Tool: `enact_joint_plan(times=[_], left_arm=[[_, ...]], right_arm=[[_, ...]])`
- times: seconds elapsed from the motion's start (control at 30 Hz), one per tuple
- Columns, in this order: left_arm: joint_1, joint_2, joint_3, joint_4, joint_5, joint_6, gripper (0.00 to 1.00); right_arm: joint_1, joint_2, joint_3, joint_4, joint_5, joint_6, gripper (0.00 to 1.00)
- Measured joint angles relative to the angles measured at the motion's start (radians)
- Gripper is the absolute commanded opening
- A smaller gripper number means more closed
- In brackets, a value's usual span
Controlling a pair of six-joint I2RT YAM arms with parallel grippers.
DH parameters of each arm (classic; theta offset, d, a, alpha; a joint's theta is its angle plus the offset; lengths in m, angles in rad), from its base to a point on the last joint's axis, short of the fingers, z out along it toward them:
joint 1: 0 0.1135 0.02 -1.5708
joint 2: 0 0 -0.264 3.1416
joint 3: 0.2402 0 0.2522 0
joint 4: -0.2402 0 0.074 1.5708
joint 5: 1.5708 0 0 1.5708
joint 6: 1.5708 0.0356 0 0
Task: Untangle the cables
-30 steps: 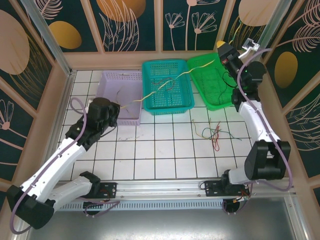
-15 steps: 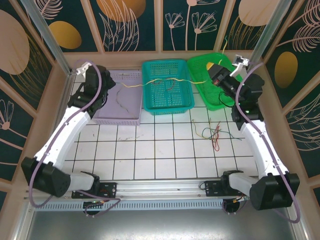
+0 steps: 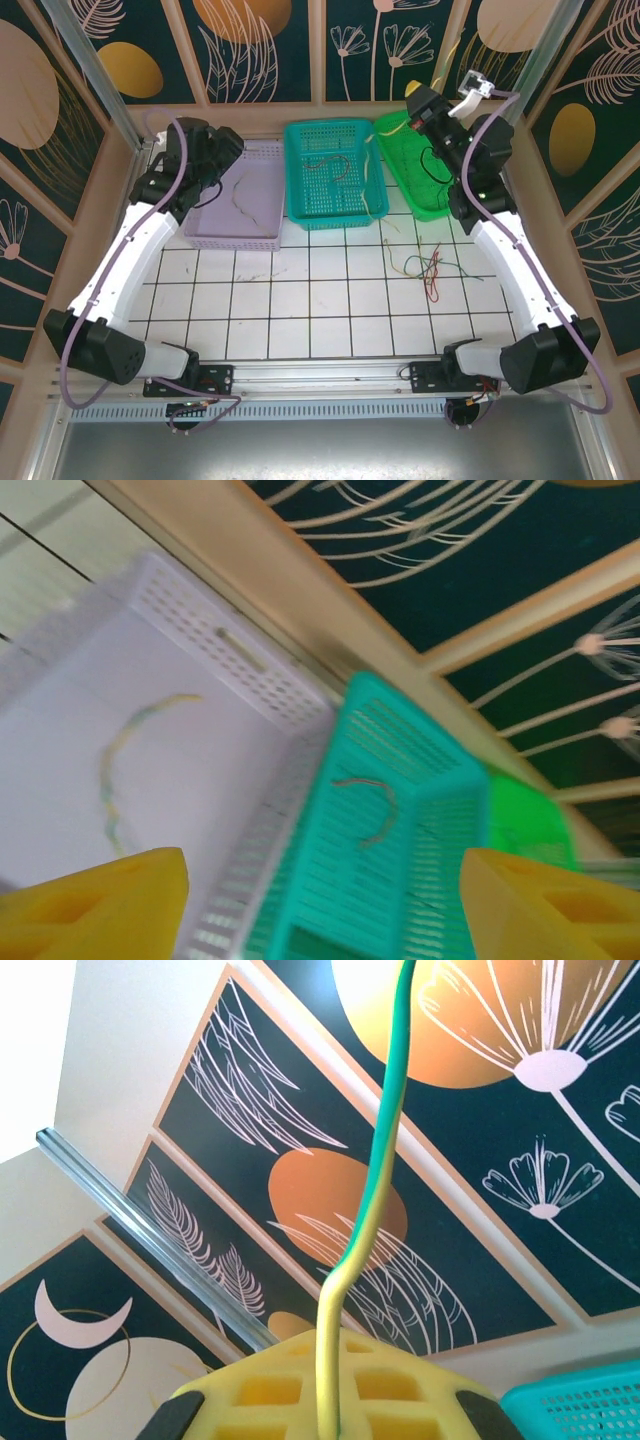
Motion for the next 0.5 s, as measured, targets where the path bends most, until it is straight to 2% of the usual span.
enact_joint_plan(times=[0.1, 0.23, 0.4, 0.5], left_arm=[[-0.055, -0.003, 0.000, 0.071, 0.094, -0.122, 0.72], [-0.157, 0.035, 0.010, 0.194, 0.228, -0.194, 0.68], [-0.186, 0.133, 0.114, 0.182, 0.294, -0.089, 0.70], [-0.185, 0.145, 0.148, 0.147, 0.297, 0.006, 0.64]], right_arm=[[0.018, 0.012, 0.006, -0.005, 0.005, -0.011, 0.00], [0.033, 0.031, 0.006, -0.009, -0.011, -0.010, 0.00], [0.048, 0.073, 0.035, -0.013, -0.085, -0.010, 0.00], [0.055, 0.098, 0.074, -0.035, -0.138, -0.011, 0.00]])
